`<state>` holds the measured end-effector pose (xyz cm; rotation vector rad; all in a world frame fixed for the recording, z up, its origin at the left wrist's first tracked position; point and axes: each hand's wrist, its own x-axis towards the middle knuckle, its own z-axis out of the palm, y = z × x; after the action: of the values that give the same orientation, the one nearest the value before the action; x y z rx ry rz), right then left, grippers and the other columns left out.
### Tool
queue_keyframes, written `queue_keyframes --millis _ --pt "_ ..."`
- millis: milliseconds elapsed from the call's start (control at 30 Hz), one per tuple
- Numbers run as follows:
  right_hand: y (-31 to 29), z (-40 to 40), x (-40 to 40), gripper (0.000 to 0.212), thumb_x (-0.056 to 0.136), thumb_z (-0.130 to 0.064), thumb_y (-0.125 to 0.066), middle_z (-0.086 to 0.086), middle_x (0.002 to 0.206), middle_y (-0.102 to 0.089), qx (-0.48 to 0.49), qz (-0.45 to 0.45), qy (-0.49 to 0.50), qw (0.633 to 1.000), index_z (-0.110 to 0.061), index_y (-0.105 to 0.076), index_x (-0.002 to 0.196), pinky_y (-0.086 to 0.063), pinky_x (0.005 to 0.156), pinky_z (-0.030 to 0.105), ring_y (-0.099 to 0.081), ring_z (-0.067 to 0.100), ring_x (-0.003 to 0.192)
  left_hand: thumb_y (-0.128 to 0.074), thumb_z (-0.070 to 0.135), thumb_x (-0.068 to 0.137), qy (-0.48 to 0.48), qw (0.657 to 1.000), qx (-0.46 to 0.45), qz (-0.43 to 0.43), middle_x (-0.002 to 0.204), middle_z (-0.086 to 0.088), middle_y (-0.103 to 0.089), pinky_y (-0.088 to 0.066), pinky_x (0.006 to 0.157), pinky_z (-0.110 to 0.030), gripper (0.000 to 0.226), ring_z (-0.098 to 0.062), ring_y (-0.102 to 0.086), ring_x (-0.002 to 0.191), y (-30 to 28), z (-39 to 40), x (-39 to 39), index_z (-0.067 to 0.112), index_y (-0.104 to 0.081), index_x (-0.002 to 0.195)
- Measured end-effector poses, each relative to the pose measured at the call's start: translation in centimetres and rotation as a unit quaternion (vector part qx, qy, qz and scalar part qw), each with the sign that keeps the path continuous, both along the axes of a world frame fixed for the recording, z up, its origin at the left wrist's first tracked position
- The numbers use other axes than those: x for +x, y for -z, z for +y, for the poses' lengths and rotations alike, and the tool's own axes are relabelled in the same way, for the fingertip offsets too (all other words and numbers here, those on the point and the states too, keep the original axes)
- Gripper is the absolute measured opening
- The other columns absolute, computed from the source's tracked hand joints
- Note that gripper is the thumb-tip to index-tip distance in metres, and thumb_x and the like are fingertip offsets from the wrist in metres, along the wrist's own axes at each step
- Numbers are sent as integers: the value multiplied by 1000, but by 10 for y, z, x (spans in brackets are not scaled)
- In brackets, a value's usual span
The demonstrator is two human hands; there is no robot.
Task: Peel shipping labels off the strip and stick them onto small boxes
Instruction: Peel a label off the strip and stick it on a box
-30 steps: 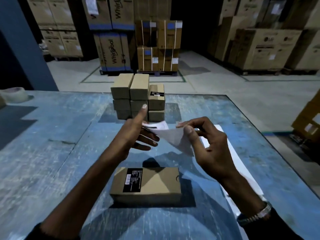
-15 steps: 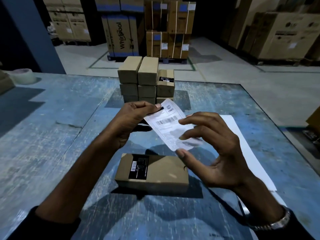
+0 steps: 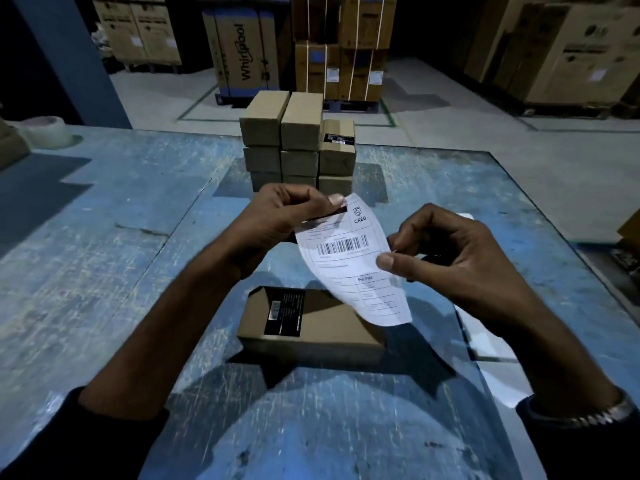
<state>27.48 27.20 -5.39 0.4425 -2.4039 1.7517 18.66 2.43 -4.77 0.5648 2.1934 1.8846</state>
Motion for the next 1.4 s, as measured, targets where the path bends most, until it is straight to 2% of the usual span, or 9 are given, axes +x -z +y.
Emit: queue_keyframes --millis 367,500,700,767,833,933,1100,1200,1400 --pt "6 1 -1 24 78 -21 -92 1 110 -83 -15 34 23 999 -10 -81 96 -64 90 56 -78 22 110 -72 38 93 70 993 -82 42 81 -4 -77 -44 61 -21 34 -17 -62 72 9 3 0 4 -77 92" --pt "10 -9 -3 42 76 -21 -93 4 105 -83 -52 40 52 996 -8 -61 101 -67 77 51 -80 23 100 -73 33 94 83 992 -87 40 84 -4 -78 -48 65 -24 35 -17 -68 76 11 3 -1 -2 -77 98" --pt "14 -12 -7 29 88 -13 -88 2 89 -83 -64 48 115 990 -13 -70 111 -62 61 30 -81 18 85 -73 33 95 85 983 -142 73 97 1 -80 -55 72 -20 24 -10 -73 89 7 8 5 13 -77 107" --pt "13 -11 -7 29 89 -12 -87 0 90 -83 -73 55 125 988 -15 -72 114 -62 61 28 -81 17 85 -77 45 91 62 972 -202 101 112 6 -76 -59 85 -23 50 -3 -70 104 4 9 8 25 -66 135" --pt "11 -9 -7 30 90 -10 -85 3 90 -83 -96 65 129 985 -14 -72 117 -61 60 28 -81 19 87 -82 55 85 42 975 -196 96 123 7 -71 -58 94 -29 100 -4 -68 115 1 10 11 32 -26 165" --pt "7 -6 -6 32 90 -6 -84 8 88 -82 -176 67 126 974 -9 -70 119 -60 60 32 -81 27 88 -82 63 79 -25 992 -112 56 130 7 -72 -52 103 -38 123 -8 -69 120 -2 13 25 38 -2 169" --pt "-2 -4 -2 32 93 -1 -77 0 80 -80 -279 48 87 955 -9 -65 122 -59 59 31 -80 21 85 -77 66 77 -148 987 -62 -10 114 11 -77 -51 91 -28 104 -4 -72 109 7 16 95 45 -23 163" --pt "-3 -6 0 30 94 -2 -75 0 81 -81 -300 38 69 951 -11 -64 121 -60 62 33 -79 22 88 -81 45 82 -182 983 5 -34 100 2 -81 -61 91 -41 77 -14 -79 96 22 15 126 41 -46 150" --pt "4 -8 -1 27 93 -3 -78 8 91 -83 -255 -12 67 964 -7 -68 118 -62 66 34 -79 24 90 -82 13 85 -234 959 144 -67 83 -11 -77 -60 68 -25 52 -20 -77 85 42 12 162 22 -65 133"
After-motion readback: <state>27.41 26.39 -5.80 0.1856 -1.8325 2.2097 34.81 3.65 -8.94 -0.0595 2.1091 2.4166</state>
